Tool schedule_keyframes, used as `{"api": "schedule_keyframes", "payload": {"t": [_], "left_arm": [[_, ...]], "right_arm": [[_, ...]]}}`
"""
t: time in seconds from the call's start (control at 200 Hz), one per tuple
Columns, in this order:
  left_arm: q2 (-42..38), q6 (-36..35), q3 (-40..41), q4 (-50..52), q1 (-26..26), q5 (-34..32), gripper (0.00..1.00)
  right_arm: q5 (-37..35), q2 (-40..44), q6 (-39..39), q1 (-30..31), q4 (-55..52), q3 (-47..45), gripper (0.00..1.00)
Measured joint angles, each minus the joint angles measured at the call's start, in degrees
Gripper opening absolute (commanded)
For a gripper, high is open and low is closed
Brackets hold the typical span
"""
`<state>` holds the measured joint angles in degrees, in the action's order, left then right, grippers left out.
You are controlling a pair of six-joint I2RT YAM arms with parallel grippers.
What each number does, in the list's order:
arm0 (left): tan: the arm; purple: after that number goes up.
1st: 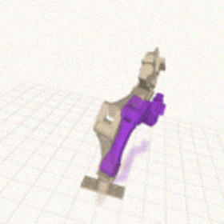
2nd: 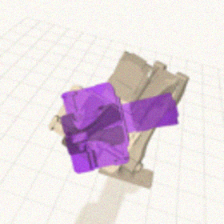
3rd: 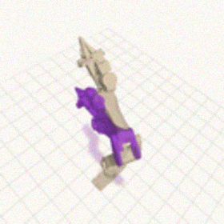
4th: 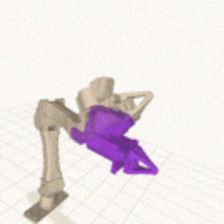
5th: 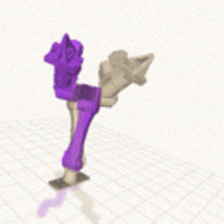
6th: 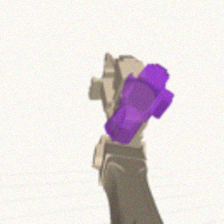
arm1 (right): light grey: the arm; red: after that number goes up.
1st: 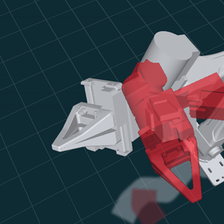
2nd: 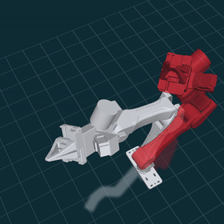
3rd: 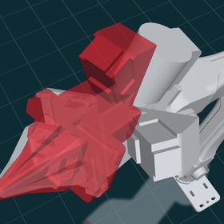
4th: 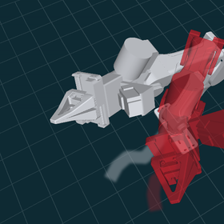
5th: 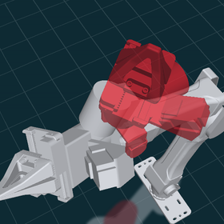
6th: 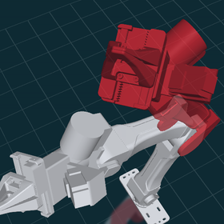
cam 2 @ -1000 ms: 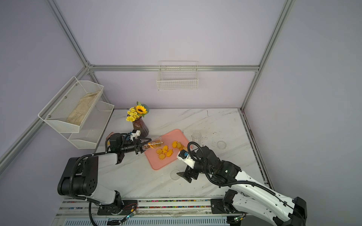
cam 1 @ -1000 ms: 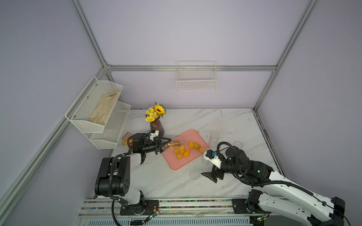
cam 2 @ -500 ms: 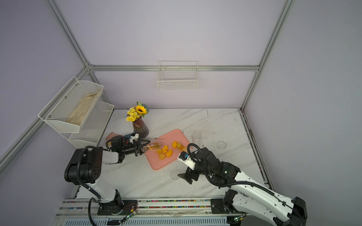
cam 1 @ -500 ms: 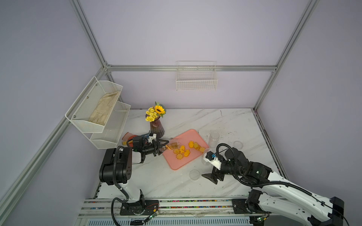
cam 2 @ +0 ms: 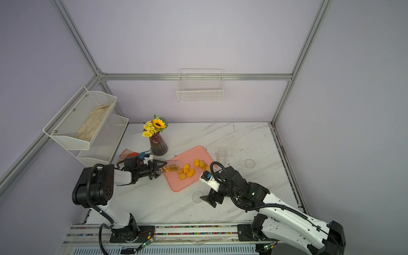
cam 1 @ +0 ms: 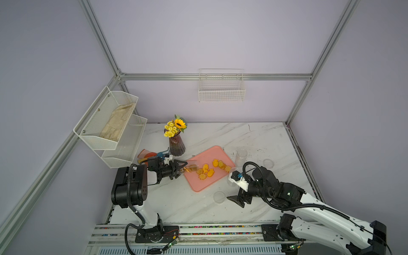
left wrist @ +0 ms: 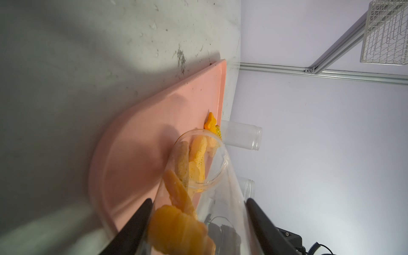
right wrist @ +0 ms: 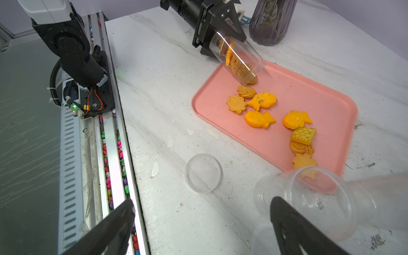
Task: Pour the cookies out of the jar
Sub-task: Pour the cookies in the jar onto the tray.
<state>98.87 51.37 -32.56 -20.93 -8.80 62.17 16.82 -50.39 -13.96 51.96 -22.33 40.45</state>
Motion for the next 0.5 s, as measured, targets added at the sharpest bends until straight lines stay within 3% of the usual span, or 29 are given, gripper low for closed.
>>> {"api": "schedule_keyframes", "payload": {"t": [0.5], "left_arm": [[-2.27,-6.19,-1.42,8.28,-0.81,-0.48,0.58]], "right_arm": [[0.07,-2.14,0.17,-0.24,1.18,-0.09,0.97]]}}
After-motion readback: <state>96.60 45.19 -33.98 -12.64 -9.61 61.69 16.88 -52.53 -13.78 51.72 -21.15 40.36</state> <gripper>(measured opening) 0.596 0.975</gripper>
